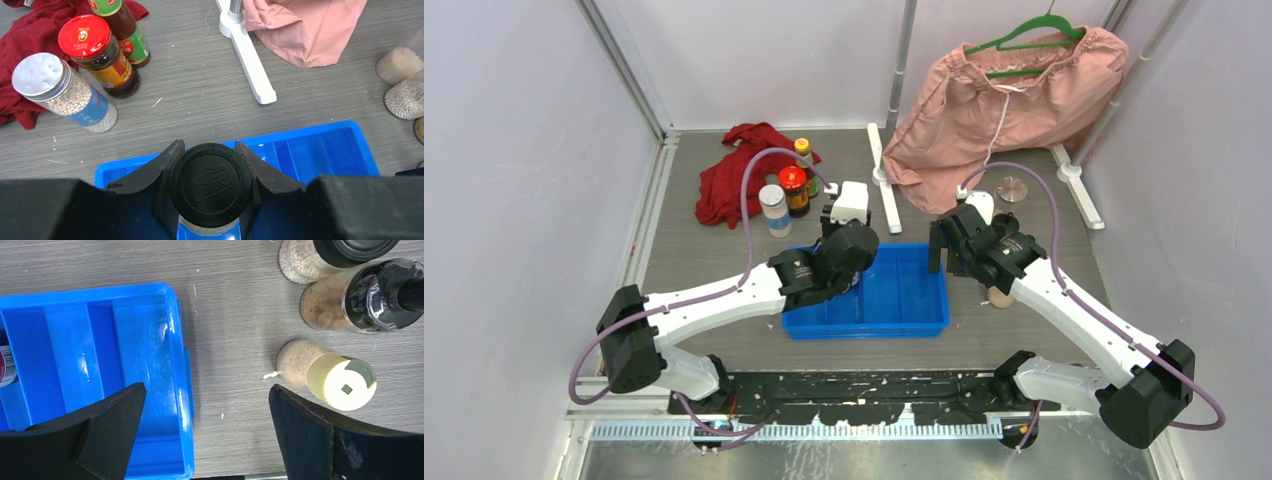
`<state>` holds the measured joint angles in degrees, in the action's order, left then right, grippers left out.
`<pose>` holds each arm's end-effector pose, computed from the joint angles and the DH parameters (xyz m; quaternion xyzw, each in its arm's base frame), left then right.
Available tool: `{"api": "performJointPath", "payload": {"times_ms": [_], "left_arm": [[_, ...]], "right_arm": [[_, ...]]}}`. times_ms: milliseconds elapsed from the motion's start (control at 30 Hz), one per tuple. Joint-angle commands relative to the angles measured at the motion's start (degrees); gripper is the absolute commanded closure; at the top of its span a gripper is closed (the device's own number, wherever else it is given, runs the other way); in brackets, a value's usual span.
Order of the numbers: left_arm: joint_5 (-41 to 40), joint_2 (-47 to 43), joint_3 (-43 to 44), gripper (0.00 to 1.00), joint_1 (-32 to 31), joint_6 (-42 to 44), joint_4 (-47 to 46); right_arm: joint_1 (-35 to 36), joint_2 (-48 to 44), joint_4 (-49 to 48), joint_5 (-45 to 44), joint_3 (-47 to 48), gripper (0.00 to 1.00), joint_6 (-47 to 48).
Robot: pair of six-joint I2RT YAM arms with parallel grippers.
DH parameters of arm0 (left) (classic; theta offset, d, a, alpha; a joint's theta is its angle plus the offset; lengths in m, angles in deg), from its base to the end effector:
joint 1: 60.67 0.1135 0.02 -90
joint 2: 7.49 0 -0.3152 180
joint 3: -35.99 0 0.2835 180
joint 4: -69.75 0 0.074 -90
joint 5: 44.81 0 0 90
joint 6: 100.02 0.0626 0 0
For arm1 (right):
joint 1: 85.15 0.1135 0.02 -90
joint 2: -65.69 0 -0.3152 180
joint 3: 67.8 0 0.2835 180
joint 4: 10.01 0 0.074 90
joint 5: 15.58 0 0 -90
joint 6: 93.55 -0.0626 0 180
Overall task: Organize the condiment bottles
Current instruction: Place the bottle in the storage box.
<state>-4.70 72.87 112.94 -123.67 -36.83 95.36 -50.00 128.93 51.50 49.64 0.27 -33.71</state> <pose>0.2016 -0.2903 0.3519 0.0393 0.8092 -0.0674 0.5824 0.2052 0.1124 0.3095 0.0207 0.9375 -0.0220 0.3467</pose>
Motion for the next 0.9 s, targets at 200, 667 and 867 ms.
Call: {"api": "performJointPath", "payload": {"times_ms": [200,667,867], "left_arm": [[-2.5,-0.9,-0.5,1.0,-0.1,-0.7,-9.3],[-2.1,-0.6,-2.8,1.0,0.4,-0.8,-11.8],[-1.8,-0.7,-3.5,1.0,0.8,-0.8,-12.7]], "right_arm": [[0.2,-0.8,-2.5,-0.6,-0.6,0.0,0.0],[0.2,-0.3,-3.2,-0.4,-1.7,0.0,-0.1],[0.2,0.1,-3.8,-0.1,-2.2,0.0,-0.2]]}}
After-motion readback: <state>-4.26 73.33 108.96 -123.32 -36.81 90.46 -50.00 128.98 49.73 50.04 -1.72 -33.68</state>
